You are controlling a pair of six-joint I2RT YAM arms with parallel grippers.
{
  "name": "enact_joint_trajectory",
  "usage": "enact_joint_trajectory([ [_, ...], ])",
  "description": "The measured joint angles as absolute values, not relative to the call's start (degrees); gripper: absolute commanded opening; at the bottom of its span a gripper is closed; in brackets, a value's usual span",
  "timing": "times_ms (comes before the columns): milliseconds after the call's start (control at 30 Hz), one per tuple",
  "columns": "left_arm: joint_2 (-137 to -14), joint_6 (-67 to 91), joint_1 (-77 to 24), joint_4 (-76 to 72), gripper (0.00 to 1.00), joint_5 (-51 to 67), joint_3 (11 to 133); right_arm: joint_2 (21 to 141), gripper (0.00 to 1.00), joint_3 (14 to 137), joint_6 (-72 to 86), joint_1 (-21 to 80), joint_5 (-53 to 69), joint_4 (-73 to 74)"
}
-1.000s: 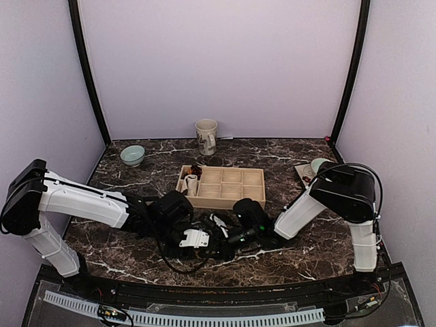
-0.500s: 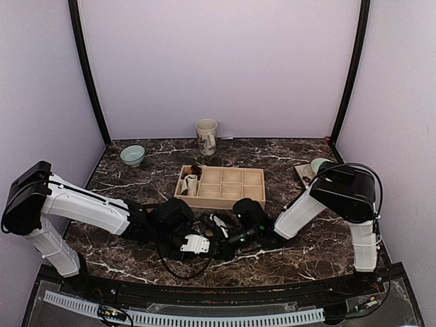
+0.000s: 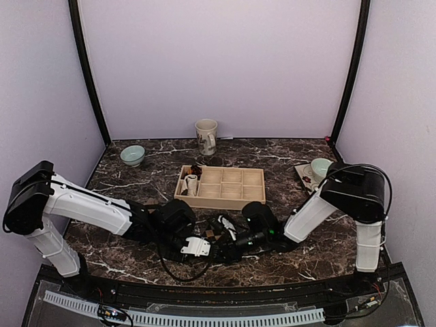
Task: Roll the socks
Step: Roll the sock at the center of the board.
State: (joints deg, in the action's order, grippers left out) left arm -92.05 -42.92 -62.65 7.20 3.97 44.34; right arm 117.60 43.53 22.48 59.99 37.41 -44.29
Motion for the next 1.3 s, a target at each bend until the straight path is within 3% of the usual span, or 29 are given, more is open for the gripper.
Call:
enact_joint_trajectory([
  [100, -92.23, -43.11, -62.59, 7.51, 0.00, 5.10, 44.58, 114.39, 0.47, 40.53, 22.57, 59.88, 34.37, -44.31],
  [167, -92.47, -43.27, -62.59, 7.84, 0.00, 5.93, 44.88, 112.62, 0.96, 38.35, 22.70, 59.83, 31.75, -44.75],
  [200, -92.62, -43.33, -62.57, 7.99, 0.00, 6.42, 45.06, 111.55, 0.99, 37.19, 22.87, 59.81, 30.74, -45.12],
  [300, -93.06, -43.48, -62.54, 8.69, 0.00, 7.79, 45.71, 106.85, 0.99, 33.93, 21.87, 60.18, 25.26, -45.12],
  [533, -93.80, -44.51, -62.30, 10.87, 0.00, 12.73, 46.81, 85.52, 0.99, 17.02, 20.23, 64.18, -6.07, -41.98],
  [667, -95.20, -45.10, -61.52, 12.62, 0.00, 15.29, 48.51, 77.01, 0.99, 14.28, 27.53, 63.11, -18.59, -38.89],
  [967, -103.24, -45.98, -56.58, 22.96, 0.00, 26.48, 58.39, 66.63, 0.99, 8.82, 16.53, 69.01, -23.38, -37.39],
  [1300, -109.89, -47.83, -54.41, 32.47, 0.00, 34.24, 66.17, 78.28, 0.85, 21.12, -4.38, 85.49, -28.16, -28.99],
])
